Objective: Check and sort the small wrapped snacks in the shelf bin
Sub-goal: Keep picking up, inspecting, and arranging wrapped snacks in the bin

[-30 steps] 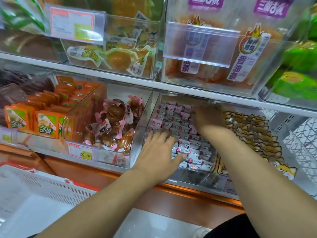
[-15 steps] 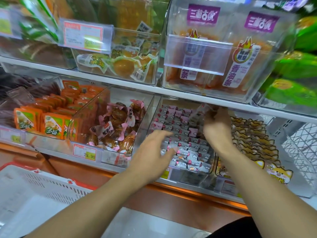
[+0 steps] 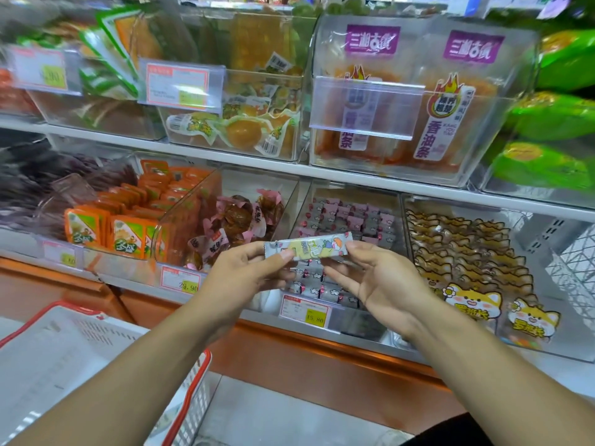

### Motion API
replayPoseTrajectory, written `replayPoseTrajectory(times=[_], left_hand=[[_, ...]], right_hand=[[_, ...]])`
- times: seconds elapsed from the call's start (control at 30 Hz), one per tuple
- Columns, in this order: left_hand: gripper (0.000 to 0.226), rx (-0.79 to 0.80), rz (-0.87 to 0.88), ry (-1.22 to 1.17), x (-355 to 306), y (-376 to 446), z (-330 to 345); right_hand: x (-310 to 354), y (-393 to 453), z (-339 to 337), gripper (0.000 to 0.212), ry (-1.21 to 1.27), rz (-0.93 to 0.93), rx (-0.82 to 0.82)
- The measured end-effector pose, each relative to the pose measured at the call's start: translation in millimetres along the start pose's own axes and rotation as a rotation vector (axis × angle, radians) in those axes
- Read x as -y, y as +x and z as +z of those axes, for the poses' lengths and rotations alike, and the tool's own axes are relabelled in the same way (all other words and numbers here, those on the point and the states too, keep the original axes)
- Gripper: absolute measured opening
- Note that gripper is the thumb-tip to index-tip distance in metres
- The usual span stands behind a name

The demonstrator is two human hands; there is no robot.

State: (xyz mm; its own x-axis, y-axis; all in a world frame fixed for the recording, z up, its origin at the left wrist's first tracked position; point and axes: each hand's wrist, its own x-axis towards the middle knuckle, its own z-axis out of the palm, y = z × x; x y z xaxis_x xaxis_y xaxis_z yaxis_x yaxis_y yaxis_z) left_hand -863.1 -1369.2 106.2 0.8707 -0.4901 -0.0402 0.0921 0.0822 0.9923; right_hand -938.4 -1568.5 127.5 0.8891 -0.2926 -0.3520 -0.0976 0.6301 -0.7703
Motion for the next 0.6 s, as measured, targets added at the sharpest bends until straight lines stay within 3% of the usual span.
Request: replayPoseTrajectory(times=[0.23,0.3,0.37,0.5,0.6], left_hand=[[0.036,0.038,0.007,0.074,-0.9,-4.1,-10.8],[0.046,0.012,-0.025,0.062,0.1,-3.8,-8.3],[0.051,0.019,-0.123,-0.1,1.7,-2.0,-8.4],[0.038,0.135,-0.274,-0.252,-1.3,-3.3,-7.5],[0.03,0.085,-0.275,-0.245,-1.0,-1.4,-4.0]], right_hand=[[-0.5,1.7,-3.4,0.044,-0.176,0.117,0.181],[-1.2,4.5,-6.2,0.035,-0.187,0.068,0.193],[-1.4,7.3,-8.1,0.033,-0.2,0.009,0.233],[-2.0,6.2,-12.5,0.033,-0.478,-0.195,0.308],[-4.6,4.4,-14.6,0.03,-0.645,-0.309,0.352]])
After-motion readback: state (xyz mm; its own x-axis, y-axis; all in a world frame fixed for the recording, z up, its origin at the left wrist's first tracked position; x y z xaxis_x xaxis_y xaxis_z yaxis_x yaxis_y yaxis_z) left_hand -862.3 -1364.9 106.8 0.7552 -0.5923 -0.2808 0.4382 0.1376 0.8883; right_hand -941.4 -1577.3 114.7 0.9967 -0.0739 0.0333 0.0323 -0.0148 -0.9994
